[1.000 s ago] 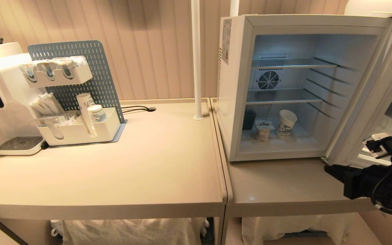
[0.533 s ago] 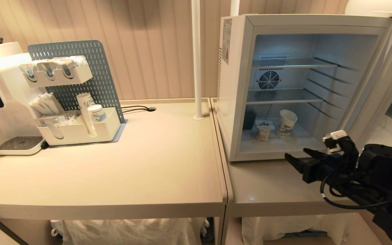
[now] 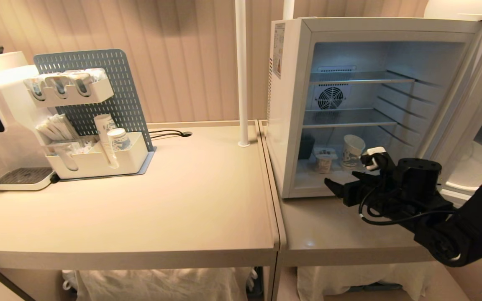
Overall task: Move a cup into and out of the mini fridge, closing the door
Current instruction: Take the yoghurt out of the freezer
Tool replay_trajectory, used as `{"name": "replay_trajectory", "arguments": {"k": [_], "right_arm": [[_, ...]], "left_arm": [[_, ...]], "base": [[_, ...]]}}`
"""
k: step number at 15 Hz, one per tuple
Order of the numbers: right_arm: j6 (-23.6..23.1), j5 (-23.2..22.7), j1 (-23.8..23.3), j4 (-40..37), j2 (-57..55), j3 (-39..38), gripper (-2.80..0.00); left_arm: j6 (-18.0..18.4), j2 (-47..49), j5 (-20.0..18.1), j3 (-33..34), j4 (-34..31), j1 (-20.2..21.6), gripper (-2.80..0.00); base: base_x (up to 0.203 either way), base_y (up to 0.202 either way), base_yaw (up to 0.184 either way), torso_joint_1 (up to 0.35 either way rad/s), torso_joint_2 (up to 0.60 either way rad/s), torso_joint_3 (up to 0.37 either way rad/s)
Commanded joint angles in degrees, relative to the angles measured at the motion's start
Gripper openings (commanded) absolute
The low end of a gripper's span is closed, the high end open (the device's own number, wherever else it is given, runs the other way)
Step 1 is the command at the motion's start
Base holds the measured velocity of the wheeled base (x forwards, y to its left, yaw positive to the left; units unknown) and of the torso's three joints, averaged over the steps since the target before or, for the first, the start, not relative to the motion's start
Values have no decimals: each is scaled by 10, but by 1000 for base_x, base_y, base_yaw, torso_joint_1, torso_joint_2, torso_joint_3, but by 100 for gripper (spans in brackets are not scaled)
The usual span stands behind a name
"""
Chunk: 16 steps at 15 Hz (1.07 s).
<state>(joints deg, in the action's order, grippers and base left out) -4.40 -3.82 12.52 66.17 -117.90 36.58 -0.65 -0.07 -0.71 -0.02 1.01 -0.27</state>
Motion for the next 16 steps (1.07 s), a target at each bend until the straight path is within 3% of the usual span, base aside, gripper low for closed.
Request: {"name": "replay_trajectory", "arguments": {"k": [1, 16], "right_arm": [[6, 0, 1, -31, -21, 57, 0], [14, 16, -8, -144, -135, 241, 0]], "left_arm": [[-1, 0, 0, 0, 0, 0, -280], [-1, 0, 0, 0, 0, 0, -280]], "base": [[0, 0, 0, 0, 0, 0], [0, 0, 0, 0, 0, 0]]}}
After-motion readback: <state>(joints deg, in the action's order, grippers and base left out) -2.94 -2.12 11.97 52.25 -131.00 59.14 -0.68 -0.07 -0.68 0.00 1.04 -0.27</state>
